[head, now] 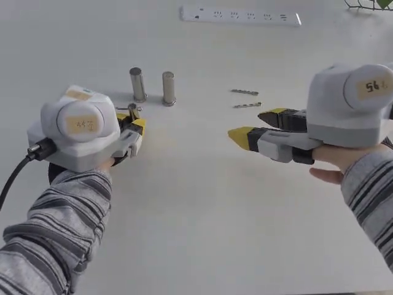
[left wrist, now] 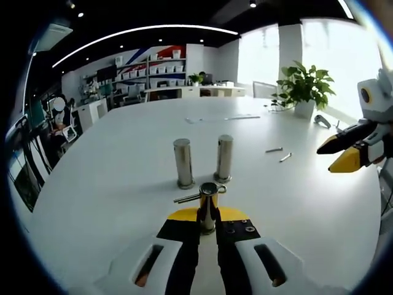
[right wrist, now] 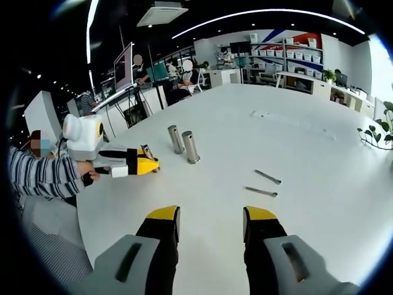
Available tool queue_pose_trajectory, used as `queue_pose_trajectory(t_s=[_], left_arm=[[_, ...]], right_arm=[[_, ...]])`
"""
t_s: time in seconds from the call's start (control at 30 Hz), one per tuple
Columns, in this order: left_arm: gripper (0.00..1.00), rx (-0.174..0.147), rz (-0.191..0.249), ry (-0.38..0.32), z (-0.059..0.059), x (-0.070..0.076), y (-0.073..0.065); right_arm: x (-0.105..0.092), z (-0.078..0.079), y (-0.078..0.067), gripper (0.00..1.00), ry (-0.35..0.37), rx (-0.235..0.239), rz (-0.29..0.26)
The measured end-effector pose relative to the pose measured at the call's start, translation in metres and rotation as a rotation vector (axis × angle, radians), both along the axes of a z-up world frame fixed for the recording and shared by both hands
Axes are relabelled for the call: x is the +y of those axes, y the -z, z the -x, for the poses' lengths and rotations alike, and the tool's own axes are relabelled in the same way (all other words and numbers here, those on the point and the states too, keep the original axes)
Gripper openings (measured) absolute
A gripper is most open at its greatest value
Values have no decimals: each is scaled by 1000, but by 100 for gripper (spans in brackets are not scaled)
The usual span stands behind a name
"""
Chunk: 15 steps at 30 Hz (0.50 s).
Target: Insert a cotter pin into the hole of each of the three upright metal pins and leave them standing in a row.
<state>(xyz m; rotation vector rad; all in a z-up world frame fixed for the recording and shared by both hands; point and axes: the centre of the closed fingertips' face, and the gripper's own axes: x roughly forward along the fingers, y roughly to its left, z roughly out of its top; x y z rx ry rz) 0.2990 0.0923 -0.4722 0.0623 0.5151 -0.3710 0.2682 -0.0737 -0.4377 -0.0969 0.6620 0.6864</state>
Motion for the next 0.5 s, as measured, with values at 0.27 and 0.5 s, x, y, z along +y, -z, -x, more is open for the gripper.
queue_pose_trajectory(t_s=[0.27,0.5], left_arm=[[7,10,-12,-11,1,0,4],[15,14,-3,-26,3,5,7]], right_arm=[[-2,0,4,37,7,9,-4],[-2,1,3,38,17,10,-9]])
